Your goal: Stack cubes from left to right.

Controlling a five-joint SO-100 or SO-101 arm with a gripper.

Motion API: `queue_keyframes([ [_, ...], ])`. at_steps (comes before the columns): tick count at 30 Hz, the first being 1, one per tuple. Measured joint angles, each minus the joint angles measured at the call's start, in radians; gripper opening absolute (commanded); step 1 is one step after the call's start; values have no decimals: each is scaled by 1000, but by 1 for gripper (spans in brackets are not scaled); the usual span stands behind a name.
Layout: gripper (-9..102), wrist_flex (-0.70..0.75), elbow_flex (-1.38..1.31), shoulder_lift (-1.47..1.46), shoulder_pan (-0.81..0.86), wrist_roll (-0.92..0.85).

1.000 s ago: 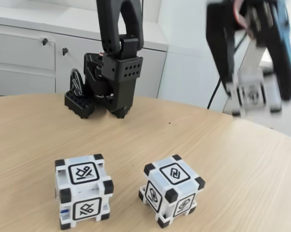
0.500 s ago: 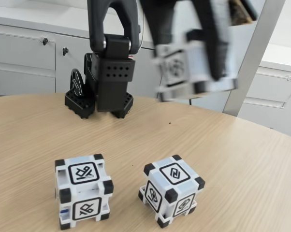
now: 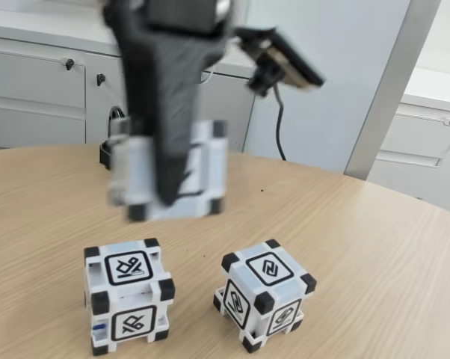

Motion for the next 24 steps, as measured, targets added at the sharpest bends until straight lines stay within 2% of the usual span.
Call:
queue_keyframes([
  [14,20,-2,0,-184,60,-63],
  [24,20,-2,-2,-193,63,-89],
])
